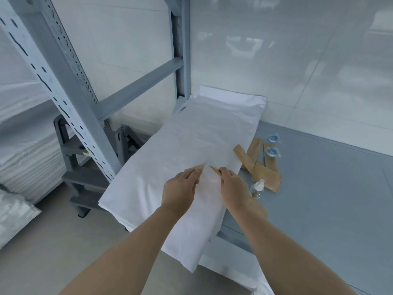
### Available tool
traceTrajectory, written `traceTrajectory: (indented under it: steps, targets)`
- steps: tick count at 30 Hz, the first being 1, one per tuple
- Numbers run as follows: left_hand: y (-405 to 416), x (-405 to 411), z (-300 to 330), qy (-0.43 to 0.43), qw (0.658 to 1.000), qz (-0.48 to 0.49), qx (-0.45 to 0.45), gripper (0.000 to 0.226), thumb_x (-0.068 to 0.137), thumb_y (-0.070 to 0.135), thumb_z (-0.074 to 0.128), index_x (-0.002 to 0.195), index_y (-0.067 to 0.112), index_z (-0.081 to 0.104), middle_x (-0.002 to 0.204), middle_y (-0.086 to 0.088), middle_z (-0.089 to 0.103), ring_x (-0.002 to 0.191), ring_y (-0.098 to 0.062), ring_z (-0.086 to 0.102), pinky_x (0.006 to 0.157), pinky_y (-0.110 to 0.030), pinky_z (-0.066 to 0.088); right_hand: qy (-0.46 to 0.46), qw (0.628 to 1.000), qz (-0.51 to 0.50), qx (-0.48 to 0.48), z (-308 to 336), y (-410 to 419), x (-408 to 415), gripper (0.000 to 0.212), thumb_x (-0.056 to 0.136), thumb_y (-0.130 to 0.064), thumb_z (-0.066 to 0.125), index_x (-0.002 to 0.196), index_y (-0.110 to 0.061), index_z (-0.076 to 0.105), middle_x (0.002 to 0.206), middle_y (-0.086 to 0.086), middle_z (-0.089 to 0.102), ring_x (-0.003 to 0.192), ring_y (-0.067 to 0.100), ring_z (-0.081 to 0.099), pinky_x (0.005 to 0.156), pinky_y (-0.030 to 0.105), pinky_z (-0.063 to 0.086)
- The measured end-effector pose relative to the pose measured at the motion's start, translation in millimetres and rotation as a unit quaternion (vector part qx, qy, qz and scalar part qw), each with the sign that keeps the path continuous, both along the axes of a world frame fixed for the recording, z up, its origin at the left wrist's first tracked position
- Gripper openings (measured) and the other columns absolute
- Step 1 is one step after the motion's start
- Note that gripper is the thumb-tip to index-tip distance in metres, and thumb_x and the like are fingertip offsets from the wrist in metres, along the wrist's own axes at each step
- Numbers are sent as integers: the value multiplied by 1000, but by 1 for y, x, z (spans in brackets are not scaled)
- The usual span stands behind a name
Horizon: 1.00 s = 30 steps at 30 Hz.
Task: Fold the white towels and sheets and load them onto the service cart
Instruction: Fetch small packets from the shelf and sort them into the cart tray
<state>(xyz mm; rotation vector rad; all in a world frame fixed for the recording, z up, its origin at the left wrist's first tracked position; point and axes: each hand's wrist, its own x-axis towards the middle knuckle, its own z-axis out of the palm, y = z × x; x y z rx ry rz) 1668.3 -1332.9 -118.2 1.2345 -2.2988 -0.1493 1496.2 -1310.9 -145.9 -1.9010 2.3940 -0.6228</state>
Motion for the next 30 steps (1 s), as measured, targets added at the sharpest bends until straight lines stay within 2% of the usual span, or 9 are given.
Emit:
traceTrajectory:
  steps: [3, 5, 8, 12, 16, 19, 23, 30]
  targets:
    - [-1, -3, 17, 15, 1000, -7, -24, 28, 85, 4, 67, 112, 14, 70, 92, 2, 73, 65, -21, 66, 49, -24, 43, -47, 996, -21, -67, 15, 16, -1, 24, 95, -11, 52, 117, -12, 62, 106, 4, 65, 88, 25, 63, 66, 33, 49]
    - [-2, -10, 27, 26, 998, -26, -44, 22, 84, 6, 70, 105, 12, 72, 86, 1, 73, 59, -21, 64, 46, -24, 43, -65, 991, -49, -109, 25, 30, -3, 21, 93, -10, 57, 112, -11, 65, 105, 5, 66, 86, 27, 63, 62, 30, 45]
    - [-1, -29, 37, 46, 995, -67, -59, 15, 85, 8, 70, 100, 11, 72, 85, 0, 72, 57, -21, 63, 42, -29, 47, -75, 981, -98, -149, 39, 54, -10, 17, 91, -13, 61, 107, -11, 66, 99, 5, 66, 82, 27, 62, 59, 31, 45]
    - [15, -70, 43, 75, 988, -134, -32, 15, 89, 11, 66, 103, 13, 72, 94, 0, 73, 66, -22, 67, 47, -33, 52, -81, 964, -172, -188, 50, 97, -28, 12, 88, -13, 66, 99, -9, 68, 88, 6, 65, 77, 29, 61, 57, 35, 49]
    - [46, -122, 49, 74, 973, -217, -24, 18, 85, 12, 70, 103, 14, 72, 85, 0, 72, 60, -24, 64, 46, -27, 45, -77, 941, -267, -192, 59, 153, -54, 10, 89, -13, 65, 99, -10, 68, 89, 5, 63, 79, 28, 59, 59, 36, 49]
    - [83, -160, 51, 87, 955, -284, -21, 17, 86, 13, 69, 104, 13, 71, 82, -2, 70, 58, -26, 63, 48, -28, 44, -65, 918, -329, -212, 66, 202, -72, 8, 87, -7, 67, 95, -8, 68, 85, 7, 63, 75, 29, 59, 56, 39, 50]
    - [151, -205, 50, 91, 929, -359, -2, 15, 89, 15, 67, 104, 15, 71, 87, -1, 70, 66, -27, 65, 51, -33, 49, -35, 886, -408, -220, 72, 280, -90, 6, 88, -8, 67, 92, -8, 69, 82, 6, 63, 73, 28, 58, 52, 40, 50]
    - [300, -264, 54, 81, 869, -488, 25, 15, 92, 13, 61, 103, 14, 70, 86, 0, 70, 65, -25, 63, 51, -31, 46, -31, 811, -537, -230, 73, 440, -112, 8, 90, -10, 62, 94, -11, 69, 84, 2, 61, 77, 24, 56, 57, 35, 48]
